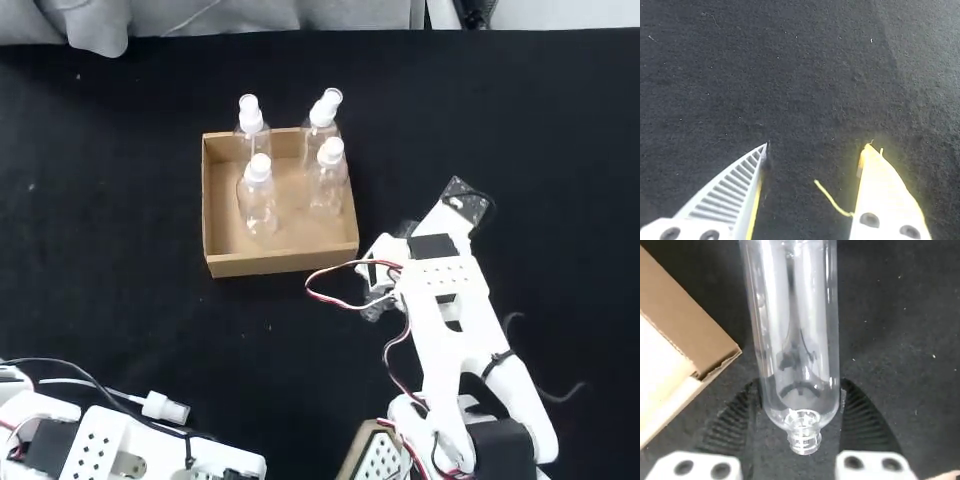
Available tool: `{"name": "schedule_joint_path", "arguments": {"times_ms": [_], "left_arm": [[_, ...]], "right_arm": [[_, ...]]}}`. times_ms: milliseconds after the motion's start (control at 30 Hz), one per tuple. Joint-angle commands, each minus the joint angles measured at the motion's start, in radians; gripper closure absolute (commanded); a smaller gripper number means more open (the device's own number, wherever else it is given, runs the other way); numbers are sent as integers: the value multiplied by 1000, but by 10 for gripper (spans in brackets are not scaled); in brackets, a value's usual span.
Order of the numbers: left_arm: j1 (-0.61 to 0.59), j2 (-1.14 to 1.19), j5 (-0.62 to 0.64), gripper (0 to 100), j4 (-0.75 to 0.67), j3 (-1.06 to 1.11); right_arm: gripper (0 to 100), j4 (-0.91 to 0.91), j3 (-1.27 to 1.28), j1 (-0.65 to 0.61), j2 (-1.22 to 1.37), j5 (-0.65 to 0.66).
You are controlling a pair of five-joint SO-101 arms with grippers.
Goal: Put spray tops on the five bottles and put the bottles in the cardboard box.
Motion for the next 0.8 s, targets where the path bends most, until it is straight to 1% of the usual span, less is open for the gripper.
{"name": "schedule_joint_path", "arguments": {"times_ms": [0, 67, 200, 300, 600, 733, 767], "left_arm": [[2, -14, 2, 734, -23, -18], [2, -14, 2, 734, -23, -18], [2, -14, 2, 734, -23, -16], [2, -14, 2, 734, -23, -16], [2, -14, 2, 734, -23, -16], [2, -14, 2, 734, -23, -16], [2, -14, 2, 734, -23, -16]], "right_arm": [[875, -14, -47, -18, -51, -12], [819, -14, -45, -14, -51, -12], [648, -12, -38, -14, -51, -12], [571, 20, -53, -14, -51, -38], [560, 157, -170, -14, -51, -54], [560, 267, -222, -14, -51, -37], [560, 293, -231, -14, -51, -14]]}}
